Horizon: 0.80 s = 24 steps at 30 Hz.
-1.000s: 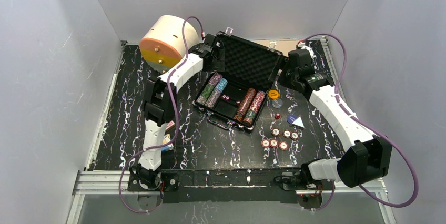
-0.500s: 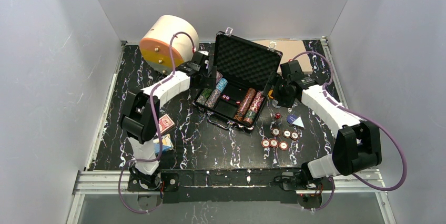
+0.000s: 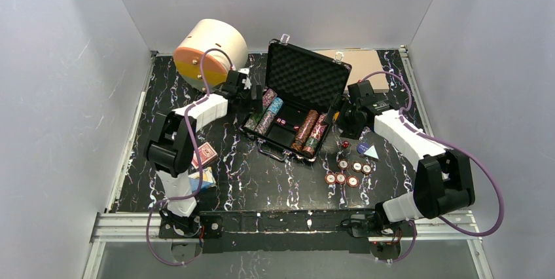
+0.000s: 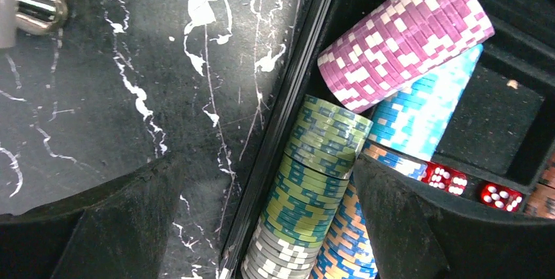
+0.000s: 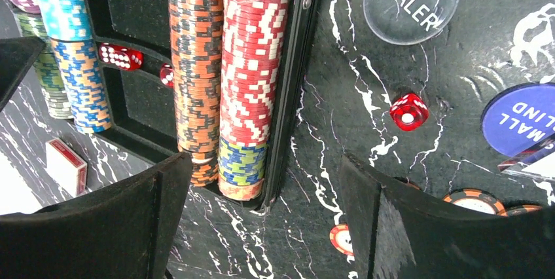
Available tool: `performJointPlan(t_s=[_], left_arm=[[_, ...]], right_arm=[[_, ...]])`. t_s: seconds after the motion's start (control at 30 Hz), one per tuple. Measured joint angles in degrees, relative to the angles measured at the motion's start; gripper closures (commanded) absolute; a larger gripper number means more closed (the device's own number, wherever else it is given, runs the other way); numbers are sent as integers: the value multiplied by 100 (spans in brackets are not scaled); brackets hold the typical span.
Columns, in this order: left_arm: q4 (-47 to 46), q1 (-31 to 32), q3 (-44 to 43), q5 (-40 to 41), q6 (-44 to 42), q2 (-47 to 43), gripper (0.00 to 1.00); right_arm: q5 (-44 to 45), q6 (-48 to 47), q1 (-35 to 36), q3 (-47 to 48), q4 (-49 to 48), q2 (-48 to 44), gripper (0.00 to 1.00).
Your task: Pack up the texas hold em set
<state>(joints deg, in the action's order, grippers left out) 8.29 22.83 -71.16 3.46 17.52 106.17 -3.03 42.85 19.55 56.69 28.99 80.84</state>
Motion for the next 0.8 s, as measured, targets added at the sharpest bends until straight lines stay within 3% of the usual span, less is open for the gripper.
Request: performJointPlan(t_s=[0.13, 0.37, 0.8], left_arm=[[-361, -146, 223, -660, 63, -4, 4], [-1246, -227, 1099, -1709, 498, -365, 29], [-2404, -256, 2634, -1716, 1220, -1333, 35]], right_arm=[[-42, 28, 0, -76, -46, 0, 10], [-13, -17, 0, -76, -61, 0, 11], [2, -195, 0, -48, -9, 0, 13]])
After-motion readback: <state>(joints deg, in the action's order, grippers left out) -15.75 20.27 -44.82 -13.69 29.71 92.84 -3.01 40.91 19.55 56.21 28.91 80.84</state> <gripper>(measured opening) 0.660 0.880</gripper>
